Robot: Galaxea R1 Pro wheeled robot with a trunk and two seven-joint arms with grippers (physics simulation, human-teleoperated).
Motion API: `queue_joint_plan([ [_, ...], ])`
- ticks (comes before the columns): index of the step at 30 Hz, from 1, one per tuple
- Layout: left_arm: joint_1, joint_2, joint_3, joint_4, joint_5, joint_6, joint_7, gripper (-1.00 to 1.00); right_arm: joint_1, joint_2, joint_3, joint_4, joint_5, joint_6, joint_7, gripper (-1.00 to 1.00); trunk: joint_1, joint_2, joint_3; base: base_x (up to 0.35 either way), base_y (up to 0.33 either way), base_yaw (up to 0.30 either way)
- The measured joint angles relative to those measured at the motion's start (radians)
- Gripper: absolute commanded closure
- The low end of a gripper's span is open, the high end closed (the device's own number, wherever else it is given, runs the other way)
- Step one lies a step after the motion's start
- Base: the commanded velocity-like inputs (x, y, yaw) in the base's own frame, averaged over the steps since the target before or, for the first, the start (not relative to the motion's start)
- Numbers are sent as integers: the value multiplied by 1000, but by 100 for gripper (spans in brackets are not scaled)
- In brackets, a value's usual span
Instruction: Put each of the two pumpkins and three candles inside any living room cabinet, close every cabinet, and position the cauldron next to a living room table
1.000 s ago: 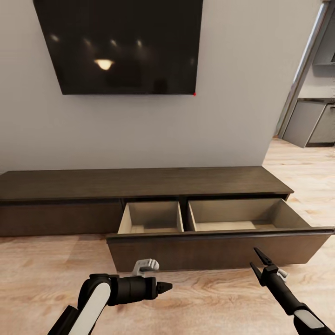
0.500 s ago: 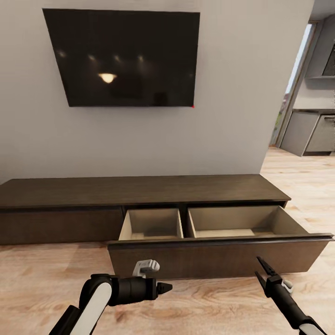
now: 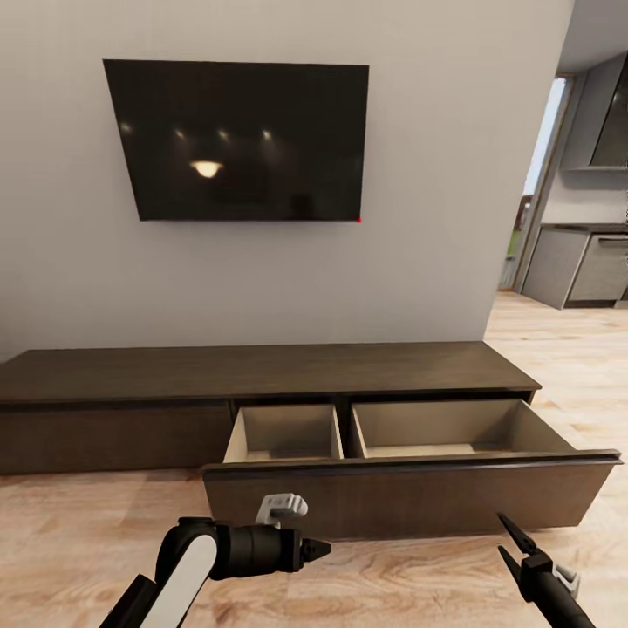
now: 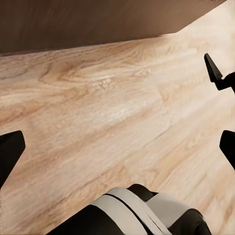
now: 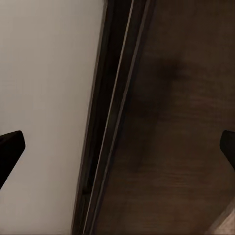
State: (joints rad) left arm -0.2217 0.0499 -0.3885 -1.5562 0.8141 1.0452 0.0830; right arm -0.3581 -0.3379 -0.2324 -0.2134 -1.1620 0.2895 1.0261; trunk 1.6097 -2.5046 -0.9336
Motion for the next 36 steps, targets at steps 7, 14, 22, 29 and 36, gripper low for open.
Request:
queue_joint_plan([
  [7, -1, -1, -1, 22, -3, 0, 7, -100, 1, 1, 1, 1, 0, -26, 2, -100, -3, 2, 27, 0, 0, 0],
  [14, -1, -1, -1, 57, -5, 0, 15, -100, 1, 6, 7, 2, 6, -80, -8, -100, -6, 3, 54, 0, 0, 0],
  [22, 1, -1, -3, 63, -3, -21, 101, -100, 1, 1, 80, 1, 109, -101, -87, -100, -13, 11, 85, 0, 0, 0],
  [29, 7, 10, -83, 85, -60, -208, 140, -100, 29, -1, 101, 1, 238, -186, -181, -100, -40, 60, 106, 0, 0, 0],
  [36, 14, 10, -106, 126, -233, -347, 152, -100, 81, -2, 101, 2, 294, -293, -234, -100, -67, 109, 128, 0, 0, 0],
])
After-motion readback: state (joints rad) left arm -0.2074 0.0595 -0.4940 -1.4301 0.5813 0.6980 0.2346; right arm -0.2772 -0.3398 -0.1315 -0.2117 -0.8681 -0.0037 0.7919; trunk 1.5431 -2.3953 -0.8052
